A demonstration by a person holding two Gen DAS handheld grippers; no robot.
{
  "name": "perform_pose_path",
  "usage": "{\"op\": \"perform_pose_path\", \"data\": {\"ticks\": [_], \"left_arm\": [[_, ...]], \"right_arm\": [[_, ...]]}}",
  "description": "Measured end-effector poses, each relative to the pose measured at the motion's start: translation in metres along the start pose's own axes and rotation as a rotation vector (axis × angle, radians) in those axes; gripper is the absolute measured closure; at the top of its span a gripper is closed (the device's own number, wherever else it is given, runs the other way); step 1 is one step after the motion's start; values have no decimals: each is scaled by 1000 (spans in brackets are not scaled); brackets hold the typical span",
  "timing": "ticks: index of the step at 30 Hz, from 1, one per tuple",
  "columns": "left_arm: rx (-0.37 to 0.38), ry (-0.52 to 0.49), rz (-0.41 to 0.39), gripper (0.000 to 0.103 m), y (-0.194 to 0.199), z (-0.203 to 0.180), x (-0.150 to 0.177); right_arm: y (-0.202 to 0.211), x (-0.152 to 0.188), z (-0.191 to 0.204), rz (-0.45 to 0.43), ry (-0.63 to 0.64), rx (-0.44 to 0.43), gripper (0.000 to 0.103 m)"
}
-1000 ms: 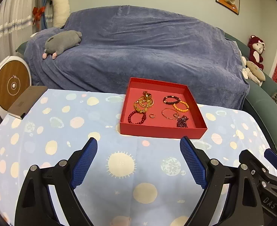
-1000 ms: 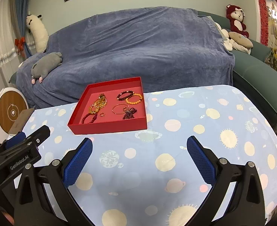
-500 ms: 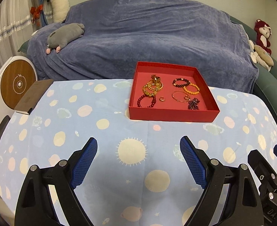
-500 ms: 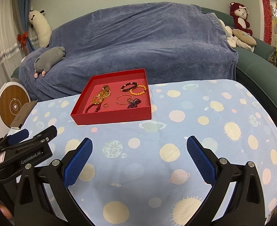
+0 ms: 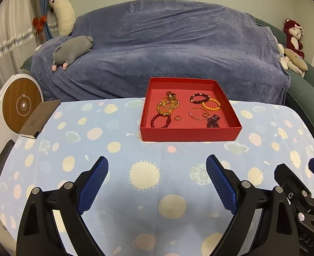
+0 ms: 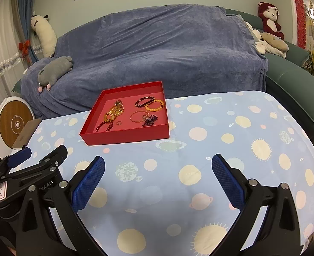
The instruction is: Organize jewelry
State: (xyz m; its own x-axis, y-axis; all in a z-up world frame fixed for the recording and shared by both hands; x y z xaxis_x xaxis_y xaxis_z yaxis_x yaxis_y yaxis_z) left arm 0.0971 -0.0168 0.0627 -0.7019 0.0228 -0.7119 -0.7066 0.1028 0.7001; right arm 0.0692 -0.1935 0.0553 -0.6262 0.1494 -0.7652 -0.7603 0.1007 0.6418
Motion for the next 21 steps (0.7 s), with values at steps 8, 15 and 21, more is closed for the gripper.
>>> {"op": "perform_pose_path", "data": {"ticks": [8,15,21], "left_arm": [[43,48,-26,14,-1,5,-1],[-40,2,-34,14,4,2,-8],[40,80,41,14,-9,7,-5]], "right_arm": [[2,-1,-1,-5,-1,5,7],[3,-1,-1,-11,0,7,7],[5,-2,1,-5,5,4,7]]}}
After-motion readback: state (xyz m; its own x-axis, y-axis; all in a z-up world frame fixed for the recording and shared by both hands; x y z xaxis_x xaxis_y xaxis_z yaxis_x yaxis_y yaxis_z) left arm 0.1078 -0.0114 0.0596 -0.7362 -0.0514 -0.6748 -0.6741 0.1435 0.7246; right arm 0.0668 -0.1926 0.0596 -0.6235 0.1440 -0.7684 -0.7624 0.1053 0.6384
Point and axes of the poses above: each gripper's, at about its wrist camera, not at the fingertips, and y roughly against the way its jaws point, z to its left, x to its underside, the point moved 5 cm from there along -y, roughly the way its jaws point, and after that the axes turned 8 degrees about x, right-handed, at the moved point
